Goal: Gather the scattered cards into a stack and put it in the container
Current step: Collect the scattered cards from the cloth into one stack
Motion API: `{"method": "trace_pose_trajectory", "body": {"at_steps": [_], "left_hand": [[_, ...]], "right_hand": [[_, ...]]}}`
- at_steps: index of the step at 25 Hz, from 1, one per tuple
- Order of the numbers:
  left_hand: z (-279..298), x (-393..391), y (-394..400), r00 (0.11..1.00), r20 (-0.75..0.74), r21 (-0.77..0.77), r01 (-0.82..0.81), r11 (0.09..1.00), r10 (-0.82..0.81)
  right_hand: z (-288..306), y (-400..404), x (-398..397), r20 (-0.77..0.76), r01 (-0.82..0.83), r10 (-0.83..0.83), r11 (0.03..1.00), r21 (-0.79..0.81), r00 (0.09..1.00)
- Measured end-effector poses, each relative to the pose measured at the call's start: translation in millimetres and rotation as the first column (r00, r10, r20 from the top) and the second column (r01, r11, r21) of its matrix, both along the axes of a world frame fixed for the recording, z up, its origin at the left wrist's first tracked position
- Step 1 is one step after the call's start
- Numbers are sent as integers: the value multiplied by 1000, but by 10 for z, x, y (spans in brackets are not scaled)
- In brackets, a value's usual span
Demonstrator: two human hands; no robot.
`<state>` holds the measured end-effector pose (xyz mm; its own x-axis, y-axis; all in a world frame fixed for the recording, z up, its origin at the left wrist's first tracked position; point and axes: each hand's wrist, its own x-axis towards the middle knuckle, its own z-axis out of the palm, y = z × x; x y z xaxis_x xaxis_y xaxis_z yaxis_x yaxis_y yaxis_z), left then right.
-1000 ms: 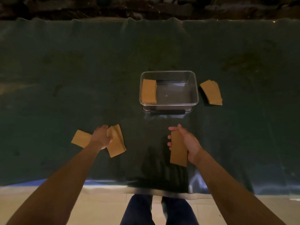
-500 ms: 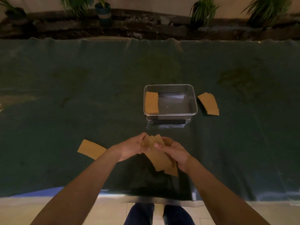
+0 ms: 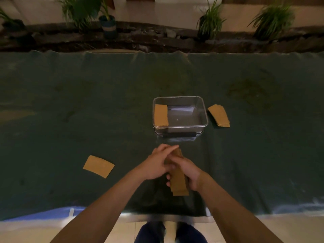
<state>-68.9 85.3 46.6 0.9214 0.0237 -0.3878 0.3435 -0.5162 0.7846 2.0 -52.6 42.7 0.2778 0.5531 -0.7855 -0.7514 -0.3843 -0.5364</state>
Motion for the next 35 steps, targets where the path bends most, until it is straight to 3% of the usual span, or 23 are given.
{"method": "trace_pose_trajectory", "body": {"at_steps": [4, 7, 10, 15, 20, 25, 30, 33, 35], "left_hand": [[173, -184, -81, 991, -25, -63, 130, 990, -132], [240, -215, -146, 962, 70, 274, 237, 932, -265], [239, -151, -131, 959, 122, 403, 189, 895, -257], [233, -72, -64, 950, 91, 347, 250, 904, -297], [234, -41, 91, 947, 135, 442, 206, 873, -291], [146, 32, 282, 933, 116, 479, 247, 842, -340], [-5, 66, 506, 918, 90, 529, 285, 800, -387], [-67, 43, 569, 940, 94, 411, 263, 873, -328], [-255, -156, 768, 984, 97, 329, 109, 938, -148]], "right_hand": [[-2, 44, 62, -51, 312, -312, 950, -14, 949], [48, 99, 57, -44, 270, -272, 961, -56, 961], [141, 132, 86, -14, 224, -225, 973, -51, 974], [124, 241, 113, 163, 165, -152, 984, -71, 975], [124, 312, 105, -31, 208, -209, 978, -19, 977], [13, 526, 88, 14, 242, -242, 969, -54, 970], [-48, 674, 114, -102, 240, -245, 969, -59, 964], [-69, 809, 141, -3, 215, -217, 970, -118, 976], [-44, 837, 208, 11, 205, -205, 975, -87, 979]]}}
